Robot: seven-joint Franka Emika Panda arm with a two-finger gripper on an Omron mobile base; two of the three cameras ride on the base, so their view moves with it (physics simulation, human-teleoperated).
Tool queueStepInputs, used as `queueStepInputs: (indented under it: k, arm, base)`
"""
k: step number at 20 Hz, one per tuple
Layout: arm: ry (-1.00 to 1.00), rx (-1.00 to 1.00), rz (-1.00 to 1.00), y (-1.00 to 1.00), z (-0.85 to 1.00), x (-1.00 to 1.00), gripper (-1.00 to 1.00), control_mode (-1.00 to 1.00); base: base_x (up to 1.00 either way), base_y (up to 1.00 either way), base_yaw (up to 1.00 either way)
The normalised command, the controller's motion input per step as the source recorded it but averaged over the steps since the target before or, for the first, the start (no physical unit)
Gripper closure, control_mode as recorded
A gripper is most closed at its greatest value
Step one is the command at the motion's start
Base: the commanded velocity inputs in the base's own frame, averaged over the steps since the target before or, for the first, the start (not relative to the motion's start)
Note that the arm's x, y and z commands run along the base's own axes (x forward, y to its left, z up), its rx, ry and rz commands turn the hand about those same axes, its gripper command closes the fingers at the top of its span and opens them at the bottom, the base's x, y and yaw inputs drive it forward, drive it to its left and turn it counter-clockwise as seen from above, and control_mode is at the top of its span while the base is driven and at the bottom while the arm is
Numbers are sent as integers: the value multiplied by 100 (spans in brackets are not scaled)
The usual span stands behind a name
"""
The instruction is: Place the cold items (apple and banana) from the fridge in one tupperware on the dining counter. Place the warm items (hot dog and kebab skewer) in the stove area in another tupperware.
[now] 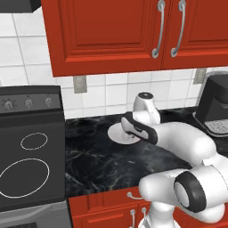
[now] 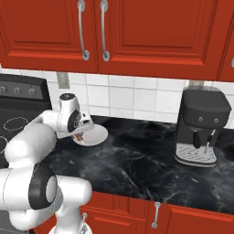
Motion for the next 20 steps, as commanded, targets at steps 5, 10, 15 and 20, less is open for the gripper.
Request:
queueStepInputs:
  k: [5,10,15,20]
  arm:
    - [-12,1,-4,0,59,-75,100,-100]
    - [-7,2,-4,0,68,-67,100,-100]
    - [-1,0,-4,-4,75,-29,100,-100]
    - [7,0,-1,0,-2,-8,100,-100]
  base:
    - [0,0,0]
    - [0,0,0]
    - [0,0,0]
    - [0,0,0]
